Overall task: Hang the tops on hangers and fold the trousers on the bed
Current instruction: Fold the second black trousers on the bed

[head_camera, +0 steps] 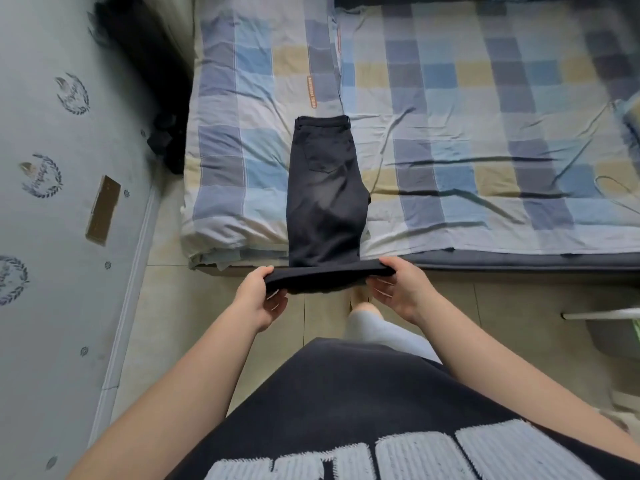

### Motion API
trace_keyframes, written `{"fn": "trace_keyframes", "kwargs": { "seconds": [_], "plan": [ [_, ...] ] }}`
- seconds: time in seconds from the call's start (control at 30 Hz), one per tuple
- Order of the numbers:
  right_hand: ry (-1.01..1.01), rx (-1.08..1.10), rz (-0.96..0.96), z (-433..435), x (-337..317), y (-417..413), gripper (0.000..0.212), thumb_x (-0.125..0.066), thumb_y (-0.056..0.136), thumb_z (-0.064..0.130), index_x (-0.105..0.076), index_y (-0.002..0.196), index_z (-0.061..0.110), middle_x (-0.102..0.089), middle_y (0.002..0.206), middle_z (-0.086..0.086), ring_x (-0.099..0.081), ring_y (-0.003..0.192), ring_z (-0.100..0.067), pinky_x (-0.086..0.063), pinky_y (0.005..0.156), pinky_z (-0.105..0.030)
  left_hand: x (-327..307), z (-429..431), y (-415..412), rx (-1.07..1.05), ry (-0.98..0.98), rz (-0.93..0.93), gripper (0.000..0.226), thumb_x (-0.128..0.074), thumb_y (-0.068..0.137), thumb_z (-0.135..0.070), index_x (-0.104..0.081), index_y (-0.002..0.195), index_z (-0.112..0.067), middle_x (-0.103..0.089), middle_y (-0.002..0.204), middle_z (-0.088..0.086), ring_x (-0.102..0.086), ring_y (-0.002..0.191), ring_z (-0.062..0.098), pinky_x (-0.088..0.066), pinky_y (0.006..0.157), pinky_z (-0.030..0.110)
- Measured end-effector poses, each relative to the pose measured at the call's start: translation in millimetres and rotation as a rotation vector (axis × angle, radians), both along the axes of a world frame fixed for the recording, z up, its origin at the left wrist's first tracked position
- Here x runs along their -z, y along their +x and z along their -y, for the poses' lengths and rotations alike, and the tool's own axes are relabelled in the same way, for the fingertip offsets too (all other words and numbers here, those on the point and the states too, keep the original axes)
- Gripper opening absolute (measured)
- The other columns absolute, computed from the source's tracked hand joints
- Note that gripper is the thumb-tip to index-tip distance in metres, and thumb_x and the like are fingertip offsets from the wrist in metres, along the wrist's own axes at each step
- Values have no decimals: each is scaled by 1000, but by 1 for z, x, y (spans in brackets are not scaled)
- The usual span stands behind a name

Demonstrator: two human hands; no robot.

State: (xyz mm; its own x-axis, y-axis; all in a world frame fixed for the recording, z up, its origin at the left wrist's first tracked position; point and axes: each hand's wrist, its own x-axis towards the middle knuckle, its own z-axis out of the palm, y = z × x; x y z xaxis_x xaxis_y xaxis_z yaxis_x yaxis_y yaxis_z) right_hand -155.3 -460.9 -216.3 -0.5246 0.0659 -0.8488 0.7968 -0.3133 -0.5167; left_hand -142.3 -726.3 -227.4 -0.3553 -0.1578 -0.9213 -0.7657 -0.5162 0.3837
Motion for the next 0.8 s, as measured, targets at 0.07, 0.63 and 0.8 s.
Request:
{"fn": "trace_keyframes", "kwargs": {
  "seconds": [0.07,0.63,0.8],
  "plan": [
    [-2,-25,11,-8,-2,-52,19,-61,96,29,-64,106,13,-72,95,-12,-71,86,-24,-53,69,-34,-4,-7,-46,-46,-1,-15,17,-63,94,-29,-63,105,-16,-64,97,8,-63,81,20,-55,67,34],
    [43,-148,64,-30,30,-419,23,-55,100,35,-61,113,18,-73,102,-10,-71,95,-23,-57,83,-35,18,-47,-410,-162,-94,-55,15,-56,99,-33,-62,95,-20,-66,93,3,-65,88,15,-48,79,33],
    [74,-79,81,-30,94,-512,20,-56,98,39,-59,108,22,-73,101,-9,-72,91,-20,-55,71,-34,90,-40,-512,-44,-100,-51,17,-55,99,-36,-63,96,-21,-68,92,3,-66,89,15,-48,73,31]
  ]
}}
